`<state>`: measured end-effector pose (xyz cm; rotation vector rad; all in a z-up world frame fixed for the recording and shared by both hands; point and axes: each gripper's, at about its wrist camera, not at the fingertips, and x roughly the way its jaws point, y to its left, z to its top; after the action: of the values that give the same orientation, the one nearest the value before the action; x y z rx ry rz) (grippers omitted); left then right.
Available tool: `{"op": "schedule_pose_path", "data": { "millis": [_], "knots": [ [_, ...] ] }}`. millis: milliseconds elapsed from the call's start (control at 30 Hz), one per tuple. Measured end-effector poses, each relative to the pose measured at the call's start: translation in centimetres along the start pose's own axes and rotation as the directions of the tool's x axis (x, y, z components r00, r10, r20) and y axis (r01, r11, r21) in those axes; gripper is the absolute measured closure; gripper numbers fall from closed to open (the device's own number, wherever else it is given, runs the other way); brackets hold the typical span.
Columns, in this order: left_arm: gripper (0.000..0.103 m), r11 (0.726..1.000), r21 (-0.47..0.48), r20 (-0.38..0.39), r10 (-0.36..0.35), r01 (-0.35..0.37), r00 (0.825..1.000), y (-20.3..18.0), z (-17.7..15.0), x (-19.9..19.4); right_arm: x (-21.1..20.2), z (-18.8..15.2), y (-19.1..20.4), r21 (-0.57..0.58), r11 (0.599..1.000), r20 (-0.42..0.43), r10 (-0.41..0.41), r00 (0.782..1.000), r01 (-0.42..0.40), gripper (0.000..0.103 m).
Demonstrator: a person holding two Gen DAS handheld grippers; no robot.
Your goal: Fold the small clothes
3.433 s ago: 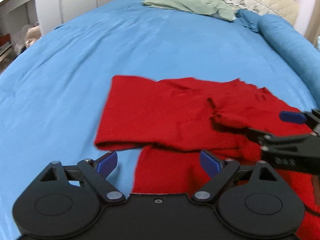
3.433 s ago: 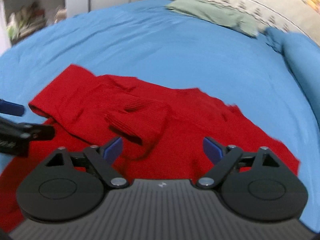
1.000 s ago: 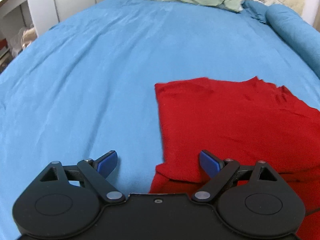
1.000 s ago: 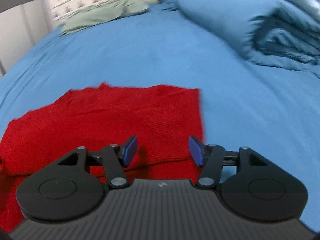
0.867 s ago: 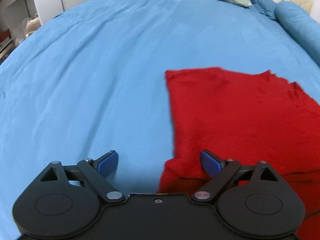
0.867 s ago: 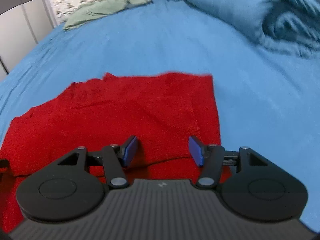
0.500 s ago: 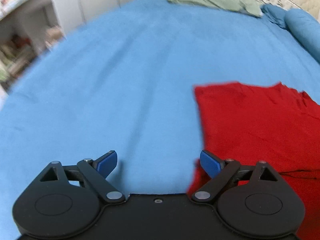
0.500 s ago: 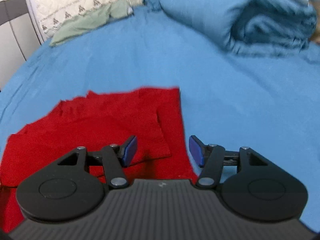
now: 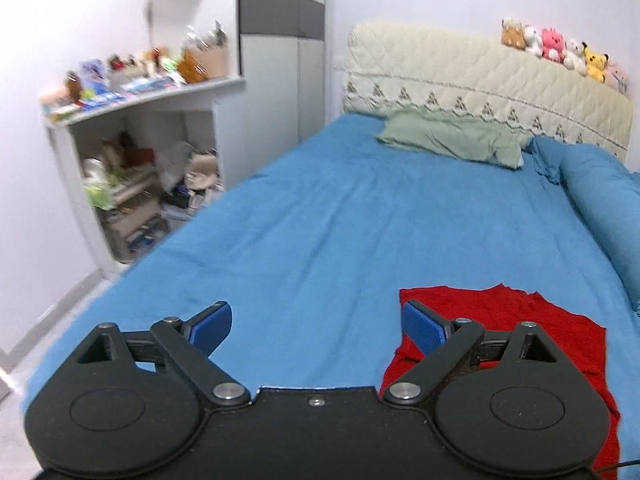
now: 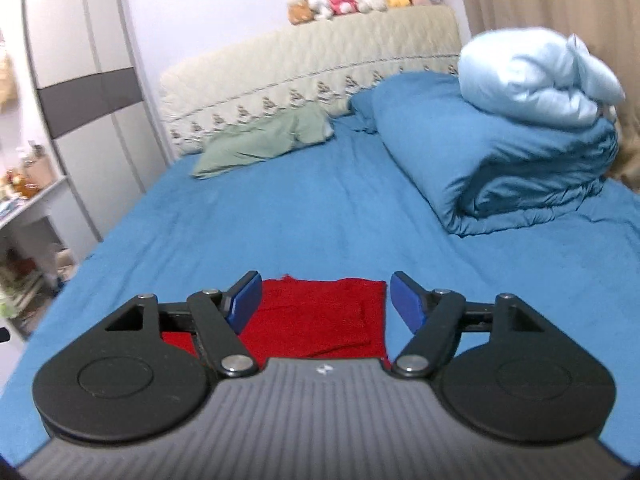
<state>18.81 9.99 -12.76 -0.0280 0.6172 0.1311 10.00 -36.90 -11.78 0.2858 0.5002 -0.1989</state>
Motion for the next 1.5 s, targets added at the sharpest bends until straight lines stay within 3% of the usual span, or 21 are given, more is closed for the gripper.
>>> {"op": "schedule_pose_path", "data": {
  "millis": [133, 233, 300, 433, 600, 733, 933, 1200, 1500],
  "knots": [
    [0.005, 0.999, -0.024, -0.021, 0.046, -0.046, 0.999, 2.4, -0.5, -7.3, -7.6, 0.2, 0.7, -0.032, 0.999, -0.046, 0.028, 0.999, -0.03, 0.016],
    [0.004, 0.998, -0.038, -0.067, 0.041, -0.044, 0.997, 3.7, -1.5, -11.1, -12.0, -0.2, 1.4, -0.069, 0.997, -0.098, 0.022, 0.995, -0.029, 0.015],
    [0.002, 0.999, -0.034, -0.115, 0.015, -0.019, 0.993, 4.0, -2.6, -12.0, -14.0, -1.3, 1.7, -0.067, 0.997, -0.147, 0.025, 0.989, -0.035, 0.012],
    [0.002, 0.998, -0.02, -0.245, -0.055, 0.052, 0.968, 3.3, -6.4, -11.1, -14.9, -5.0, 2.4, -0.07, 0.997, -0.242, 0.01, 0.97, -0.027, 0.011],
    [0.002, 0.994, 0.0, -0.371, -0.103, 0.111, 0.923, 1.9, -12.5, -7.3, -13.1, -11.4, 2.7, -0.092, 0.996, -0.335, -0.05, 0.941, 0.02, 0.011],
    [0.005, 0.99, 0.0, -0.414, -0.128, 0.14, 0.901, 1.0, -16.4, -4.2, -10.8, -16.7, 2.1, -0.097, 0.993, -0.406, -0.1, 0.908, 0.066, 0.011],
    [0.02, 0.985, -0.007, -0.455, -0.155, 0.171, 0.877, 0.1, -20.7, 0.3, -6.8, -22.3, 0.0, -0.041, 0.987, -0.462, -0.156, 0.873, 0.155, 0.011],
    [0.041, 0.982, -0.008, -0.493, -0.17, 0.191, 0.853, -0.1, -22.8, 4.3, -2.2, -25.1, -3.1, -0.005, 0.976, -0.506, -0.191, 0.841, 0.219, 0.011],
    [0.049, 0.984, -0.026, -0.511, -0.167, 0.179, 0.843, 0.1, -23.2, 5.2, -0.1, -26.3, -4.7, 0.033, 0.972, -0.563, -0.175, 0.807, 0.233, 0.015]
  ]
}}
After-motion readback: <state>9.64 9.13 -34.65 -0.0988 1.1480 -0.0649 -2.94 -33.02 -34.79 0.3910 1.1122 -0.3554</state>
